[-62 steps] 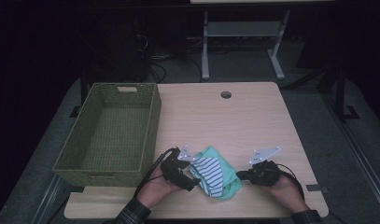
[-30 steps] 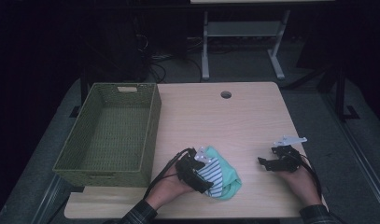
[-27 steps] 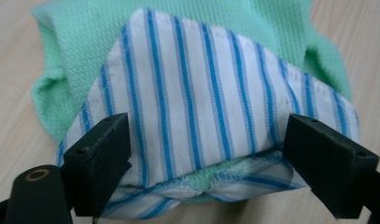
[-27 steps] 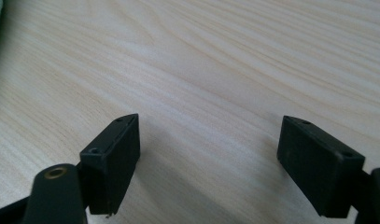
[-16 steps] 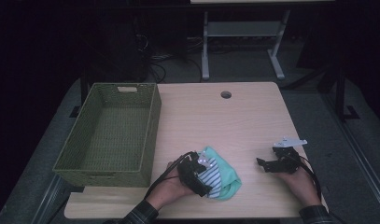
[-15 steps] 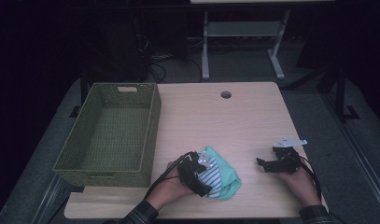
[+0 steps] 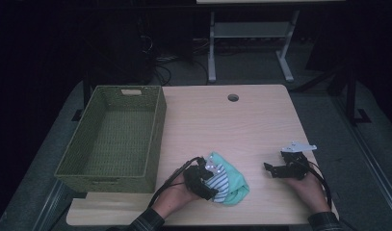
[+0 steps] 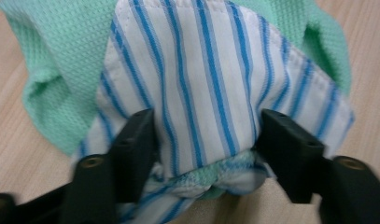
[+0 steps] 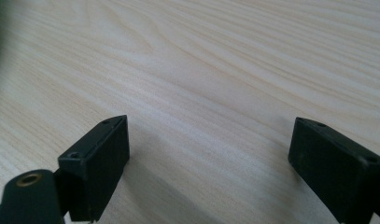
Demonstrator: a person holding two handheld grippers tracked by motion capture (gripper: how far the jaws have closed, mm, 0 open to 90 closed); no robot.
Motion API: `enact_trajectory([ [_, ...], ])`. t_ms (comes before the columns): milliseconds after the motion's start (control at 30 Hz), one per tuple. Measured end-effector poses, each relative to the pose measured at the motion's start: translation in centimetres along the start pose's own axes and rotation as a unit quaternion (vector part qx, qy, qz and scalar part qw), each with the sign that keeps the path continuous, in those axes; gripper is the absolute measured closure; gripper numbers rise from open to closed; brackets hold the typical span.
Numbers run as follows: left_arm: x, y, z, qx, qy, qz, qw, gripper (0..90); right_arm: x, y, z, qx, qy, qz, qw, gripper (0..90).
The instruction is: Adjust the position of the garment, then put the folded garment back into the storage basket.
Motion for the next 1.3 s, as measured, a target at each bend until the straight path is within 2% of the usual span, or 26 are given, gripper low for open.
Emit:
enact_trajectory([
  [100,-0.1,-0.1,0.1,-0.007,0.006,-0.005,0.9999,55.9,0.0,0.0,0.0,0.000,0.000,0.000,1.0000,11.8],
  [167,-0.1,-0.1,0.3,-0.007,0.010,-0.005,0.9999,61.5,0.0,0.0,0.0,0.000,0.001,0.000,1.0000,11.8],
  [200,0.0,-0.1,0.3,-0.014,0.010,-0.010,0.9998,64.2,0.0,0.0,0.0,0.000,0.001,0.000,1.0000,11.8],
  [333,-0.1,-0.1,0.6,-0.019,0.016,-0.007,0.9997,69.5,0.0,0.0,0.0,0.000,0.001,0.000,1.0000,11.8],
  [567,-0.2,-0.3,0.9,-0.020,0.030,-0.002,0.9993,71.1,0.0,0.0,0.0,0.001,0.002,-0.001,1.0000,11.8],
  [700,-0.5,-0.5,0.9,-0.019,0.031,-0.005,0.9993,71.1,0.0,0.0,0.0,0.001,0.002,0.000,1.0000,11.8],
  [733,-0.6,-0.7,0.8,-0.029,0.032,-0.013,0.9990,71.1,0.0,0.0,0.0,0.001,0.002,-0.001,1.0000,11.8],
  [833,-1.1,-1.0,0.8,-0.040,0.039,-0.025,0.9981,71.2,0.0,0.0,0.0,0.001,0.002,0.000,1.0000,11.8],
  [1300,-2.6,-2.3,1.1,-0.041,0.044,-0.044,0.9972,71.2,0.0,0.0,0.0,0.002,0.004,-0.001,1.0000,11.8],
])
Point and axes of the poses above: each handheld gripper's, and its own axes: x roughly forward along the jaws, y roughly out of its underside, z roughly to its left, the point moved 5 cm from there along x, roughly forward along the jaws, and after that the axes turned 12 degrees about -z, right-handed, at the moved point
